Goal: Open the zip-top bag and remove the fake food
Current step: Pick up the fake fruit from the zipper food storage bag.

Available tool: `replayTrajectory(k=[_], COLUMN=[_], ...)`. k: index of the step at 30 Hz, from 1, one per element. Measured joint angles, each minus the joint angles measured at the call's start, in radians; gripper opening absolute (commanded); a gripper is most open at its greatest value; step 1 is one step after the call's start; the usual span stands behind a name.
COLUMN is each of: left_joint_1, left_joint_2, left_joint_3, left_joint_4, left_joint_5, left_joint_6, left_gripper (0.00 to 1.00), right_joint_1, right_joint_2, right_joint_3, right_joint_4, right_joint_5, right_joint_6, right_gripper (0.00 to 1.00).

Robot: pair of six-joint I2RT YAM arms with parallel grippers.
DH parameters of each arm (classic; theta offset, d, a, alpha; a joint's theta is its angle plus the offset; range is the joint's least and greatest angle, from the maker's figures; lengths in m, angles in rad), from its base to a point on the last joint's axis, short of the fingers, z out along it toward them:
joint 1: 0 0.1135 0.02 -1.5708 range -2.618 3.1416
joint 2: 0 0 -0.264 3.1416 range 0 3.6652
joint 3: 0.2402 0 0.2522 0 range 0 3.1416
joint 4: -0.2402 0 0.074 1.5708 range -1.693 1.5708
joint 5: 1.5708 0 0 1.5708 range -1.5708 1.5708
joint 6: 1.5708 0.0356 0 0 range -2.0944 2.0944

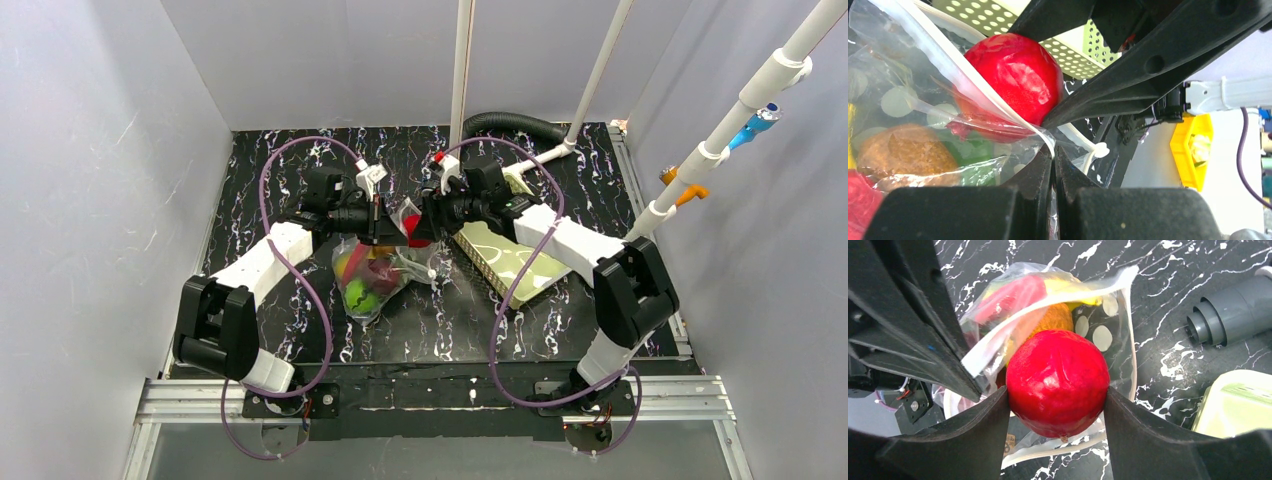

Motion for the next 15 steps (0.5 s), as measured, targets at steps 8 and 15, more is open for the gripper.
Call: replayTrajectory(k=[8, 15], left_joint_1=[0.0, 0.0], left_joint_2=[-0.006, -0.038], left_joint_3=[0.0, 0.0], left_joint_4=[-0.044, -0.09], left_joint_5=[0.065, 0.07], left_joint_6=[0.106, 0.176], left_gripper=[0.0, 0.0], right_joint_1=[0.0, -0.001], right_joint_2=[-0.072, -0.09], right_joint_3=[-0.021, -0.032], right_joint_4=[-0.022, -0.074], right_joint_5=[-0.046, -0.111], right_joint_6=[-0.091, -0.181], right_gripper=[0.28, 0.26])
